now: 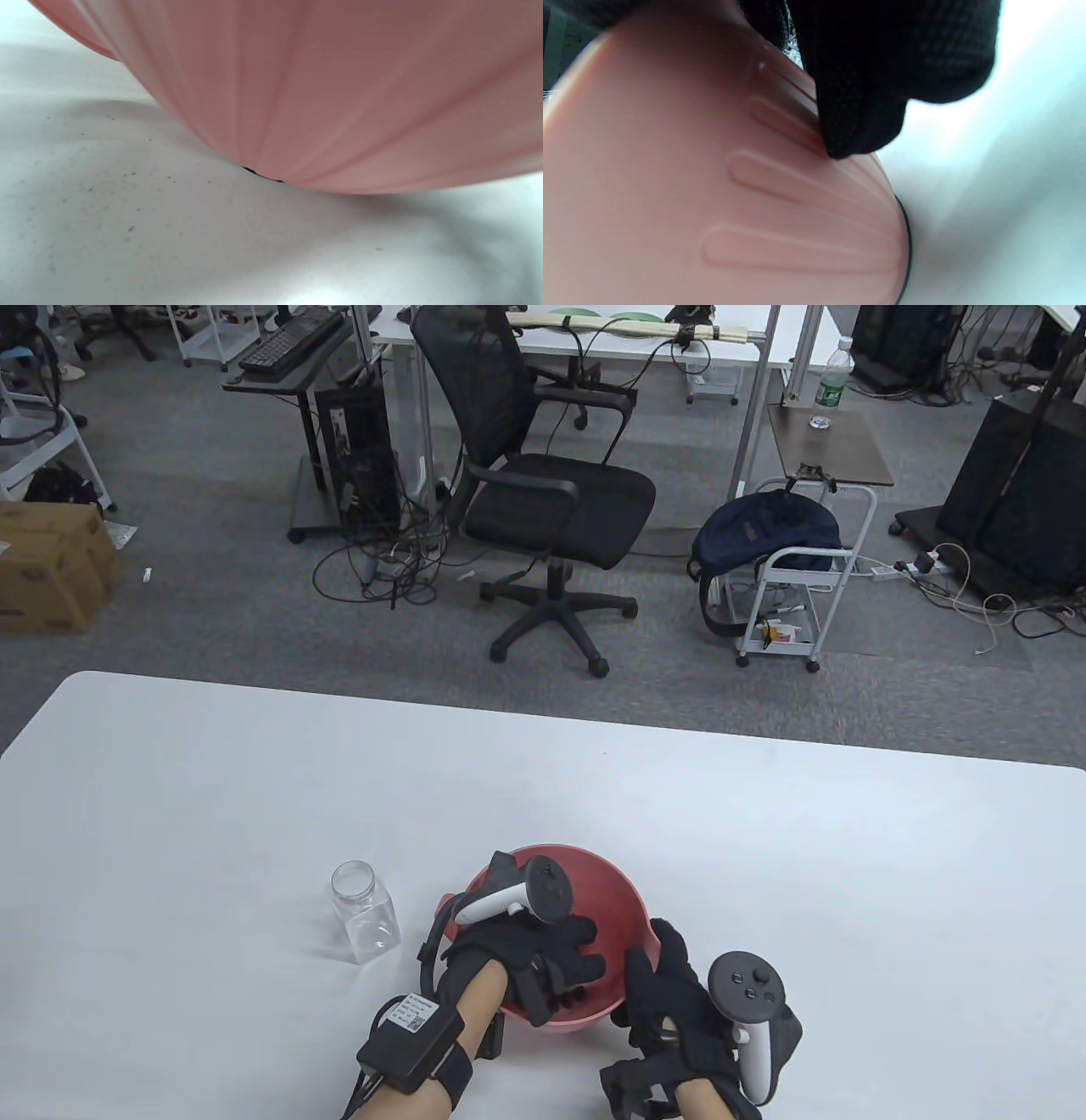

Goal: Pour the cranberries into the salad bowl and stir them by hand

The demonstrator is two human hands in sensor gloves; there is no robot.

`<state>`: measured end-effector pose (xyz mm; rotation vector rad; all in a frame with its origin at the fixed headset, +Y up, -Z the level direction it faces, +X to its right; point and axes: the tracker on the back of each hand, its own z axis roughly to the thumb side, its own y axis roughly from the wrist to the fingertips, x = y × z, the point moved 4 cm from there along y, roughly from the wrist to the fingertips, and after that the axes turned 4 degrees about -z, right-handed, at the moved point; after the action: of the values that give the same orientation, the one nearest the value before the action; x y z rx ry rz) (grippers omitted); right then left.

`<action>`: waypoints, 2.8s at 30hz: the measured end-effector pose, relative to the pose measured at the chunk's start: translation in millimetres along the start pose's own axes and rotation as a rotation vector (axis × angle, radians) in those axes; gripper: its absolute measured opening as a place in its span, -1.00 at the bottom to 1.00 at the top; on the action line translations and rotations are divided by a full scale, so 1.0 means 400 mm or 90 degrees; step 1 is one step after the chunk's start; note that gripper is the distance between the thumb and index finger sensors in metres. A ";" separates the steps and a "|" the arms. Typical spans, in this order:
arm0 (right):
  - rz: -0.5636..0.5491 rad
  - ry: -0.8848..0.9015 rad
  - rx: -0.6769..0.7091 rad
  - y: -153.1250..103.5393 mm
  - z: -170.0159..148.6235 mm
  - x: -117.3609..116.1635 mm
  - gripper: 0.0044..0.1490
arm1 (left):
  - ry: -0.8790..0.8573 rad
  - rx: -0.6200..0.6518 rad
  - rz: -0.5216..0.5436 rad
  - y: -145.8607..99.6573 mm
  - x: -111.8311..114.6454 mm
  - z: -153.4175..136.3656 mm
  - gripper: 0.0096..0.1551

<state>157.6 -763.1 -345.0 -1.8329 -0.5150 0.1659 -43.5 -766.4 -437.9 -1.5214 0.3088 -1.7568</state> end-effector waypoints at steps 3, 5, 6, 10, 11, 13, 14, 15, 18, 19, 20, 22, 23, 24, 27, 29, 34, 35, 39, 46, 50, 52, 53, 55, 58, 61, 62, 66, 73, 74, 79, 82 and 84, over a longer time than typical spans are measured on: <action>0.000 0.000 0.000 0.000 0.000 0.000 -0.17 | -0.007 0.006 0.000 -0.001 -0.001 -0.001 -0.06; 0.002 0.000 -0.001 0.001 0.000 0.000 -0.18 | -0.013 0.007 0.003 -0.001 -0.002 -0.002 -0.06; 0.002 0.000 -0.001 0.001 0.000 0.000 -0.18 | -0.014 0.005 0.003 -0.001 -0.002 -0.004 -0.04; 0.003 0.000 -0.001 0.002 -0.001 0.000 -0.18 | -0.019 -0.006 0.009 -0.003 -0.004 -0.009 -0.03; 0.003 0.000 -0.001 0.002 -0.001 0.000 -0.18 | -0.020 -0.007 0.012 -0.003 -0.004 -0.010 -0.04; 0.004 -0.001 -0.002 0.002 -0.001 0.001 -0.18 | -0.018 -0.022 0.016 -0.005 -0.006 -0.014 -0.04; 0.004 -0.001 -0.002 0.002 -0.001 0.001 -0.18 | -0.017 -0.028 0.016 -0.006 -0.006 -0.016 -0.04; 0.004 -0.001 -0.002 0.002 -0.001 0.001 -0.18 | -0.016 -0.036 0.016 -0.006 -0.006 -0.018 -0.04; 0.004 -0.001 -0.002 0.002 -0.001 0.001 -0.18 | -0.012 -0.053 0.020 -0.009 -0.008 -0.025 -0.05; 0.004 -0.001 -0.002 0.002 -0.001 0.001 -0.18 | -0.009 -0.061 0.023 -0.010 -0.009 -0.027 -0.06; 0.004 -0.001 -0.002 0.002 -0.001 0.001 -0.18 | -0.006 -0.070 0.029 -0.012 -0.012 -0.031 -0.07; 0.004 -0.001 -0.002 0.002 -0.001 0.001 -0.17 | -0.007 -0.077 0.028 -0.012 -0.012 -0.034 -0.07; 0.007 -0.001 -0.003 0.001 -0.001 0.000 -0.18 | -0.005 -0.082 0.029 -0.013 -0.013 -0.034 -0.07; 0.007 -0.001 -0.004 0.001 -0.001 0.000 -0.18 | -0.001 -0.086 0.030 -0.014 -0.013 -0.034 -0.08; 0.008 -0.001 -0.004 0.002 -0.001 0.001 -0.18 | 0.003 -0.098 0.031 -0.018 -0.015 -0.035 -0.09; 0.008 -0.001 -0.004 0.003 -0.001 0.002 -0.18 | 0.010 -0.104 0.029 -0.020 -0.015 -0.035 -0.11; 0.009 0.000 -0.005 0.003 -0.001 0.002 -0.18 | 0.015 -0.095 -0.006 -0.010 -0.004 -0.031 -0.20; 0.009 0.000 -0.005 0.004 -0.001 0.002 -0.18 | 0.016 -0.091 -0.013 -0.007 -0.003 -0.030 -0.22; 0.009 -0.001 -0.004 0.004 0.000 0.002 -0.18 | 0.000 -0.063 -0.045 0.001 0.010 -0.024 -0.27; 0.007 0.001 -0.005 0.005 0.000 0.002 -0.18 | 0.030 -0.065 -0.043 0.001 0.008 -0.016 -0.32; 0.006 0.002 -0.005 0.005 -0.001 0.002 -0.19 | 0.041 -0.055 -0.039 0.003 0.007 -0.011 -0.35; 0.006 0.003 -0.005 0.005 -0.001 0.002 -0.19 | 0.039 -0.052 -0.038 0.003 0.007 -0.011 -0.35; 0.006 0.003 -0.005 0.005 -0.001 0.002 -0.19 | 0.038 -0.049 -0.036 0.004 0.007 -0.010 -0.35; 0.006 0.003 -0.005 0.005 -0.001 0.002 -0.19 | 0.038 -0.044 -0.035 0.005 0.007 -0.009 -0.34; 0.005 0.003 -0.005 0.005 0.000 0.002 -0.19 | 0.040 -0.023 -0.030 0.004 0.006 -0.001 -0.33; 0.005 0.004 -0.005 0.005 -0.001 0.002 -0.19 | 0.036 -0.017 -0.029 0.002 0.005 0.000 -0.32; 0.005 0.004 -0.006 0.005 -0.001 0.002 -0.19 | 0.033 -0.013 -0.027 0.002 0.005 0.001 -0.31; 0.004 0.005 -0.006 0.005 -0.002 0.001 -0.19 | 0.025 0.003 -0.019 0.000 0.003 0.003 -0.28; 0.003 0.007 -0.006 0.004 -0.002 0.001 -0.19 | 0.021 0.015 -0.010 0.003 0.001 0.004 -0.27; 0.003 0.007 -0.006 0.004 -0.002 0.001 -0.19 | 0.021 0.015 -0.009 0.003 0.000 0.003 -0.27; 0.003 0.007 -0.006 0.004 -0.002 0.001 -0.19 | 0.009 0.039 0.005 0.001 -0.005 0.006 -0.28; 0.004 0.008 -0.007 0.003 -0.002 0.002 -0.19 | 0.008 0.041 0.005 0.000 -0.006 0.005 -0.29; 0.004 0.009 -0.007 0.003 -0.003 0.002 -0.19 | 0.003 0.044 0.007 -0.001 -0.007 0.005 -0.30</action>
<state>159.0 -763.9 -345.7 -1.8457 -0.5014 0.1546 -42.0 -763.9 -439.2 -1.4639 0.2564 -1.7458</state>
